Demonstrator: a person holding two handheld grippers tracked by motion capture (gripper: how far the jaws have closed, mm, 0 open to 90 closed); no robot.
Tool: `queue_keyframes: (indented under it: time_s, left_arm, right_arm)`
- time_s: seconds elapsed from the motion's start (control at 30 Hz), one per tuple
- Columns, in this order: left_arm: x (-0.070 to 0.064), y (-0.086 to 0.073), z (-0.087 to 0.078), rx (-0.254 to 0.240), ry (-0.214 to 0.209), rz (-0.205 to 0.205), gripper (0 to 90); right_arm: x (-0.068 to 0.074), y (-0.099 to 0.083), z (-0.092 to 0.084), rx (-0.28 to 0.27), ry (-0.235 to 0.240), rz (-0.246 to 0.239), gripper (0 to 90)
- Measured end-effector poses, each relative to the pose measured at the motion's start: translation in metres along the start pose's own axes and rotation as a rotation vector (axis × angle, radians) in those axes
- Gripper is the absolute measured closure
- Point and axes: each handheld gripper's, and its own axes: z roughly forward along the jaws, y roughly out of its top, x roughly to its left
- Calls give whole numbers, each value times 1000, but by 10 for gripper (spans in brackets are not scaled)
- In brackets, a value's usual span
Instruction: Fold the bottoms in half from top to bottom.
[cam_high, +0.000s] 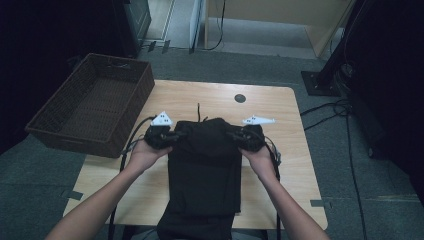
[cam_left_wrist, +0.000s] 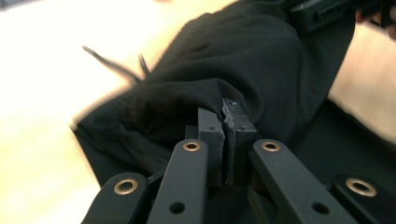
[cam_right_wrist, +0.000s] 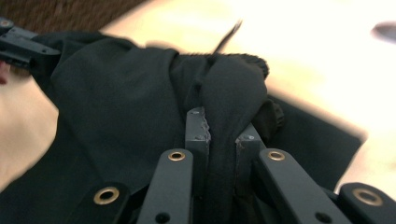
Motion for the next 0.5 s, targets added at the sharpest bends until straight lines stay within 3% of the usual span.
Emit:
queue_keyframes:
  time_s: [0.17, 0.2, 0.27, 0.4, 0.5]
  left_arm:
    - [-7, -27, 19, 98, -14, 17, 867]
    - [-8, -31, 25, 120, -1, 37, 865]
    - [-6, -33, 32, 140, 16, 55, 861]
    - [3, -28, 44, 130, 37, 34, 858]
    - [13, -22, 50, 129, 44, 10, 854]
  right_arm:
    - [4, -41, 20, 107, -16, -31, 806]
    - [3, -45, 23, 118, -25, -30, 804]
    - [0, -46, 27, 119, -32, -43, 802]
    - [-6, -46, 33, 89, -50, -59, 794]
    - [-17, -42, 40, 65, -45, -12, 792]
